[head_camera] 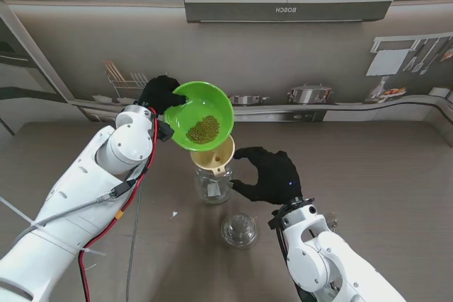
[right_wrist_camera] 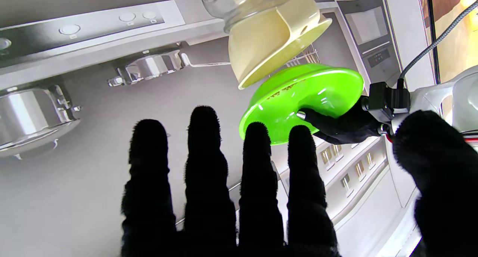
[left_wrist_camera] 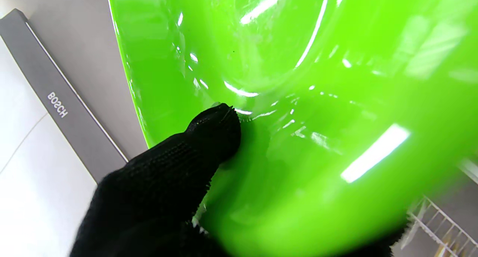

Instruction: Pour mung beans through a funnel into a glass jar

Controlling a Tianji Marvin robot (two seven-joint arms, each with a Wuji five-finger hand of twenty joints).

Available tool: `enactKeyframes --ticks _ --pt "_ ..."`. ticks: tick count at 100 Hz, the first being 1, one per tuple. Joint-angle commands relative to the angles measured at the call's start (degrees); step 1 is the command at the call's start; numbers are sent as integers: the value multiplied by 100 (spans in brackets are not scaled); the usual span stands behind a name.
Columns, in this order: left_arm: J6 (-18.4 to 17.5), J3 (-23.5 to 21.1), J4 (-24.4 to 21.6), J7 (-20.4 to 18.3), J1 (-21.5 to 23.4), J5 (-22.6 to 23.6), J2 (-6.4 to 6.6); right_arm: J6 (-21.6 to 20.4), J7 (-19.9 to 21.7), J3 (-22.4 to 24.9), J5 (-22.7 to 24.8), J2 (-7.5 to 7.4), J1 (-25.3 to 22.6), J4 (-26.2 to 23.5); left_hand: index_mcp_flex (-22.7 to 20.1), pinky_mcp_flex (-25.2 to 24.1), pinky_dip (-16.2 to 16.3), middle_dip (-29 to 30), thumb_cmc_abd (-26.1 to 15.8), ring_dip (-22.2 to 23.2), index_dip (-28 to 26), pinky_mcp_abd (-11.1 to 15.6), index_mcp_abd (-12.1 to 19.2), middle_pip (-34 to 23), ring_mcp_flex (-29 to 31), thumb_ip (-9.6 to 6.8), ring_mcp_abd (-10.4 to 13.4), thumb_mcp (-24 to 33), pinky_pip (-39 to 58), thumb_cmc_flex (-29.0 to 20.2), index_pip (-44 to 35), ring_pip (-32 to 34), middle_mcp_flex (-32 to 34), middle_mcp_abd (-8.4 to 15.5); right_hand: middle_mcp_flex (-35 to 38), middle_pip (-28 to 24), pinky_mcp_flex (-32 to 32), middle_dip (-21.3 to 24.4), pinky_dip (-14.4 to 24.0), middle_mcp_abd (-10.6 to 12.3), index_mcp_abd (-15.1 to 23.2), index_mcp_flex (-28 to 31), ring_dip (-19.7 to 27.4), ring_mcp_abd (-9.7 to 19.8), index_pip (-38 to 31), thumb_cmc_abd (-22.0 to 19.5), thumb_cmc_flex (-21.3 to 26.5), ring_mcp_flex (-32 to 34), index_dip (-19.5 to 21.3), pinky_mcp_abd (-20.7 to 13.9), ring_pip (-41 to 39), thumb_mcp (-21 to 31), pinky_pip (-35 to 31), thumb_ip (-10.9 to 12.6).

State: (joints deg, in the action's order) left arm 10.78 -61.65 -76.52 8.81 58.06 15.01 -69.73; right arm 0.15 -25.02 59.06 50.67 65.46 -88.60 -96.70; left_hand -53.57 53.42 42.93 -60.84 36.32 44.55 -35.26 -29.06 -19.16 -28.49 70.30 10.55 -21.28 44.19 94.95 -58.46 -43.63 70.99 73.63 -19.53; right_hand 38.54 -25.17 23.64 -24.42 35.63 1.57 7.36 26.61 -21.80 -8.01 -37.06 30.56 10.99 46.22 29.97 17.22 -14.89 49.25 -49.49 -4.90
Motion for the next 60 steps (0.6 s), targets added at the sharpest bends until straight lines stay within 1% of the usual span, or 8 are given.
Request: enactKeyframes --ticks 1,31,45,60 --pt "-118 27 33 -35 -38 73 -63 18 58 -22 24 25 -29 -23 -442 337 -36 16 -138 -53 -164 28 484 -169 205 -154 -192 839 -54 -413 -509 278 375 -164 -154 22 -86 61 -95 10 -14 -183 72 38 44 -124 -234 -108 -138 -52 65 21 56 174" --pt "-487 174 258 249 -70 273 -105 57 65 -25 41 23 -44 -52 -435 338 -48 24 -141 -75 -146 34 497 -167 203 -142 -204 855 -52 -406 -528 261 375 -157 -194 29 -93 70 -103 -2 -22 -203 78 29 46 -136 -250 -127 -140 -55 75 24 55 176" --pt "-576 209 298 329 -68 277 -125 66 23 -41 61 27 -45 -57 -425 337 -52 23 -130 -82 -140 34 470 -168 204 -139 -209 860 -50 -410 -539 258 373 -163 -236 23 -108 71 -110 7 -15 -209 84 26 47 -138 -260 -157 -142 -62 85 18 64 175" --pt "-657 210 259 353 -50 330 -117 73 -2 -55 103 24 -50 -81 -424 337 -55 26 -136 -84 -131 34 494 -166 203 -137 -201 856 -49 -401 -547 261 368 -157 -244 17 -118 77 -117 18 -5 -208 88 18 52 -148 -269 -163 -146 -55 85 4 72 177"
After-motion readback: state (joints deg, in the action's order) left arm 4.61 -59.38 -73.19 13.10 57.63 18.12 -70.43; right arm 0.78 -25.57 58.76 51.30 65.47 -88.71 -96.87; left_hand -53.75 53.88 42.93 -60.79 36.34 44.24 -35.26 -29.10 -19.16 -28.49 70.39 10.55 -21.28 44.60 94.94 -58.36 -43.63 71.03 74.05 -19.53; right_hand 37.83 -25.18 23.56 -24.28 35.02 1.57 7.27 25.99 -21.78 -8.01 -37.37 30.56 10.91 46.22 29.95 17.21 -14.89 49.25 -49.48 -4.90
